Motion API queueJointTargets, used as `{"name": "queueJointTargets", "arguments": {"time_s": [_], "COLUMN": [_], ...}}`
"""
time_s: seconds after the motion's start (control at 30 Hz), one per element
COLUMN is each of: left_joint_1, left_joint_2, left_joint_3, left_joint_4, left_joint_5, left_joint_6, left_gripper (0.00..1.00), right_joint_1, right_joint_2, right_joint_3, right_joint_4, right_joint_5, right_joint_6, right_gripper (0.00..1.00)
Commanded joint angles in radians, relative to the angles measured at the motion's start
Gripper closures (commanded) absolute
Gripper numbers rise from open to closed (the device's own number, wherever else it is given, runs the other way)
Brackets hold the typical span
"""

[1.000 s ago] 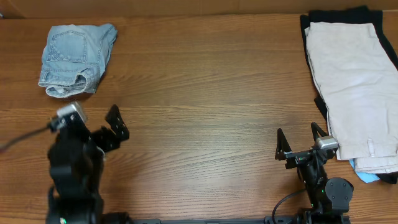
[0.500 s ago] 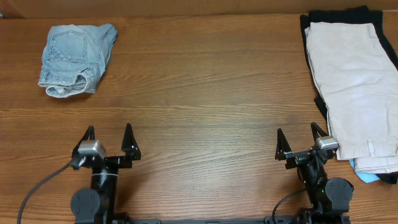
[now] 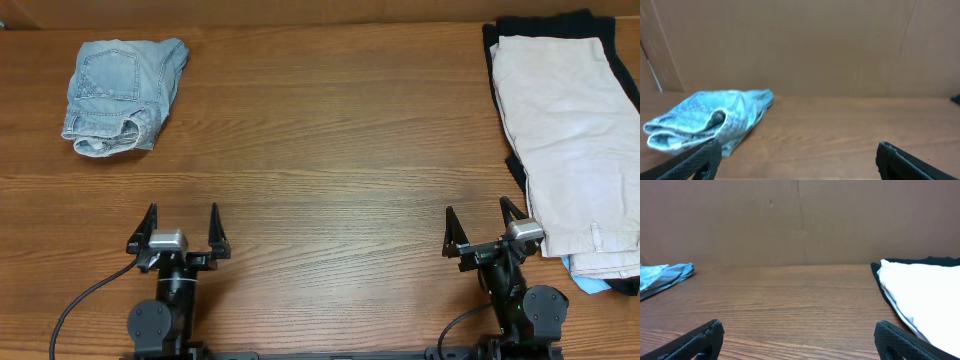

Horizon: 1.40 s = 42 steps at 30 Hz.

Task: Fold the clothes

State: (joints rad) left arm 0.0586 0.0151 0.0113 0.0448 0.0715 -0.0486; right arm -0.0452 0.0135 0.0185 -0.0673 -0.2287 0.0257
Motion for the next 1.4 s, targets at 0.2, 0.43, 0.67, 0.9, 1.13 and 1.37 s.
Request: {"name": "queueJointTargets", "arguments": {"time_s": [0.2, 0.43, 0.67, 0.9, 1.13, 1.37], "left_joint_1": [-0.008, -0.006, -0.006, -0.006, -0.006, -0.006], "left_joint_2": [-0.012, -0.011, -0.011, -0.011, -0.011, -0.011], "left_joint_3": [-0.006, -0.006, -0.006, -0.006, -0.006, -0.006], "left_joint_4": [-0.118, -0.117, -0.117, -0.117, -0.117, -0.117], "left_joint_5": [-0.003, -0.003, -0.003, -0.003, -0.003, -0.003], "left_joint_6": [0.042, 0.042, 0.042, 0.042, 0.042, 0.042], "left_gripper": [0.00, 0.00, 0.00, 0.00, 0.00, 0.00], "right_joint_1": [0.000, 0.000, 0.000, 0.000, 0.000, 0.000], "right_joint_2": [-0.011, -0.011, -0.011, -0.011, -0.011, -0.011], "right_joint_3": [-0.011, -0.011, -0.011, -0.011, -0.011, -0.011], "right_joint_4": [0.006, 0.006, 0.006, 0.006, 0.006, 0.006], "right_joint_5": [0.006, 0.006, 0.006, 0.006, 0.006, 0.006], "right_joint_6": [0.004, 0.004, 0.004, 0.004, 0.004, 0.004], "right_gripper": [0.00, 0.00, 0.00, 0.00, 0.00, 0.00]}}
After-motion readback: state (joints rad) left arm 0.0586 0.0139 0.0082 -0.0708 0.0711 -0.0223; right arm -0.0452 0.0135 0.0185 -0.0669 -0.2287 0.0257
